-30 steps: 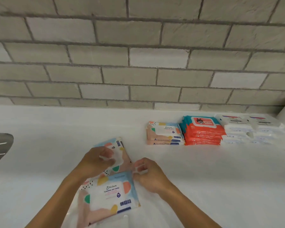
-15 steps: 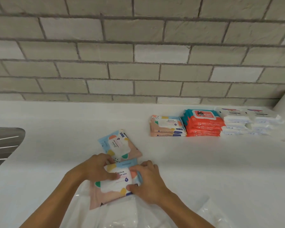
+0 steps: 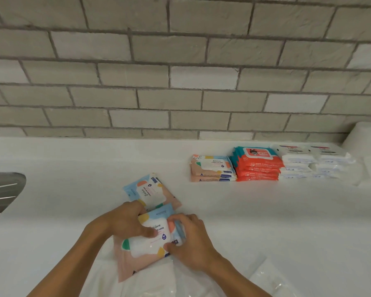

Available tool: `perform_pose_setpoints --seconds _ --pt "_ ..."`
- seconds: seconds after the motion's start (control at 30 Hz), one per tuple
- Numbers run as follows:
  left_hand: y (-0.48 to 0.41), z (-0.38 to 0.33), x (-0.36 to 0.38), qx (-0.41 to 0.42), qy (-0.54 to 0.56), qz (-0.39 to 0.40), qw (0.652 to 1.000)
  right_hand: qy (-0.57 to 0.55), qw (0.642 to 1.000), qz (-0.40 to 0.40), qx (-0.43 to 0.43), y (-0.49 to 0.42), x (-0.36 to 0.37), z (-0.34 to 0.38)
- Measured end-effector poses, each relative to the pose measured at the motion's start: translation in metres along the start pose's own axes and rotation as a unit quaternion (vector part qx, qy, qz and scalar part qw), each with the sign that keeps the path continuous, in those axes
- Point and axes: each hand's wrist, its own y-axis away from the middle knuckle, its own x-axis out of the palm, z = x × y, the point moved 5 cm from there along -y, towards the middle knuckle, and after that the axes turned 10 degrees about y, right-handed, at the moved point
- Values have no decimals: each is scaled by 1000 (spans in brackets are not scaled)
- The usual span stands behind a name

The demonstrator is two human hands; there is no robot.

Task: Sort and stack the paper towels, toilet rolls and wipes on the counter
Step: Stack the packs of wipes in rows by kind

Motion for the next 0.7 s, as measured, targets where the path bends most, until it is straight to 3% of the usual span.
perform_pose_setpoints --seconds 0.27,0.47,0.6,0.7 --pt "5 -29 2 79 17 0 997 -149 988 -19 36 -4 -5 -14" --pt "5 -52 -12 102 8 -31 994 -337 935 -24 109 -9 -38 -22" --pt "2 -74 -22 124 44 -28 991 -434 896 45 85 -13 -61 -19" --pt "-5 -89 -23 136 79 -11 988 -422 901 89 58 -14 -75 -15"
